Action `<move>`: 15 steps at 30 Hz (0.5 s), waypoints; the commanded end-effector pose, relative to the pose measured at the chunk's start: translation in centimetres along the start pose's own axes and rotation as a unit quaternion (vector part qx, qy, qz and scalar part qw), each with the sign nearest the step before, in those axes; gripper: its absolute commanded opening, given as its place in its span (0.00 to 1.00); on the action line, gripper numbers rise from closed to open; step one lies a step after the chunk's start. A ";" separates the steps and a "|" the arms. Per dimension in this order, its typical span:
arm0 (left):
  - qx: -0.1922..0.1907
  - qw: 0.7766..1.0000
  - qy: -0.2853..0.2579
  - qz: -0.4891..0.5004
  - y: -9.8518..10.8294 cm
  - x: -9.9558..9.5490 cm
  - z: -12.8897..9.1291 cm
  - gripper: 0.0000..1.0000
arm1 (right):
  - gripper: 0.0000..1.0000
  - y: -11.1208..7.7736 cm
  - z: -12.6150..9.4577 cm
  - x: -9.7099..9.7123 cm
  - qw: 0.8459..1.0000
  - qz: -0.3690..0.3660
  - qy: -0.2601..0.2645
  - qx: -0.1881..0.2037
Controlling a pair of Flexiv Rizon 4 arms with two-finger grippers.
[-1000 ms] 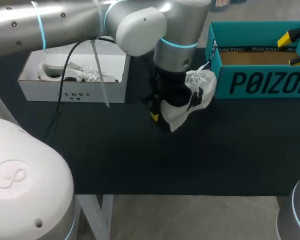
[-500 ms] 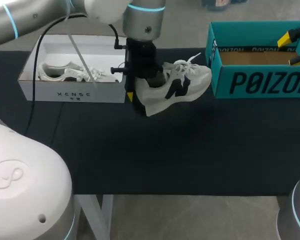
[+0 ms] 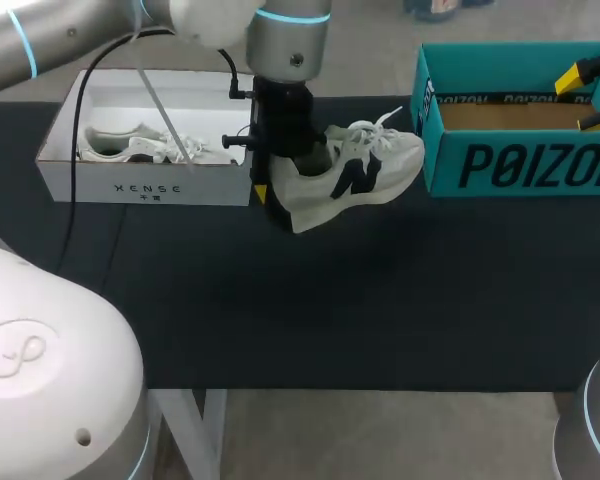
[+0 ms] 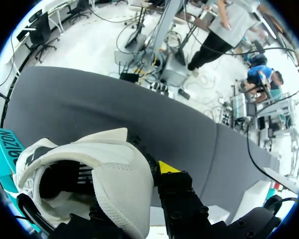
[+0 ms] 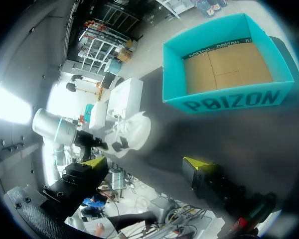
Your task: Take the shoe out of the shoebox, open the shoe tongue, remove and reinsert the insole, then place the shoe into the shoebox
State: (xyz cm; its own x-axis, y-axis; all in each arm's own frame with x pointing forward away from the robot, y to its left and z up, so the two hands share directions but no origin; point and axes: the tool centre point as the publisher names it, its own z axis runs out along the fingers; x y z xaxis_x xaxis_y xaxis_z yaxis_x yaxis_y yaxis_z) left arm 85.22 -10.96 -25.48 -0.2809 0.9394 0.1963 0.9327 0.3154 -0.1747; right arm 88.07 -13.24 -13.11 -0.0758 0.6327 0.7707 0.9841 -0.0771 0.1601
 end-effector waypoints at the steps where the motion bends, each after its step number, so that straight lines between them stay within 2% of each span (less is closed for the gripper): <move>1: -0.001 1.000 -0.001 0.000 0.0 0.1 -0.1 0.00 | 1.00 0.0 0.0 0.0 1.000 0.000 -0.001 0.000; 4: -0.001 1.000 -0.001 0.000 0.0 0.1 -0.1 0.00 | 1.00 0.0 0.0 0.0 1.000 0.000 -0.001 0.000; 8: -0.023 1.000 0.011 0.011 0.8 3.2 0.1 0.00 | 1.00 0.0 0.0 0.0 1.000 0.000 -0.001 0.000; 9: -0.029 0.999 0.015 0.040 1.1 3.8 0.0 0.00 | 1.00 0.0 0.0 0.0 1.000 0.000 -0.001 0.000; 11: -0.055 0.995 0.025 0.081 1.8 5.3 -0.3 0.00 | 1.00 0.0 0.0 0.0 1.000 0.000 -0.001 0.000; 12: -0.080 0.994 0.027 0.075 2.3 6.0 -0.4 0.00 | 1.00 0.0 0.0 0.0 1.000 0.000 -0.001 0.000; 15: -0.112 0.988 0.038 0.101 3.9 8.4 -1.0 0.00 | 1.00 0.0 0.0 0.0 1.000 0.000 -0.001 0.000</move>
State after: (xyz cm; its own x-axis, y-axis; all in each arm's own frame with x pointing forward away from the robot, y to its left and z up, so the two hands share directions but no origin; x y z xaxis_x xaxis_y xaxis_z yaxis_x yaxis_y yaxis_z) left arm 87.63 -4.95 -25.10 -0.1232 0.9563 0.2653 0.9856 0.1492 -0.0800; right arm 88.07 -13.24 -13.11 -0.0757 0.6327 0.7707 0.9841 -0.0772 0.1601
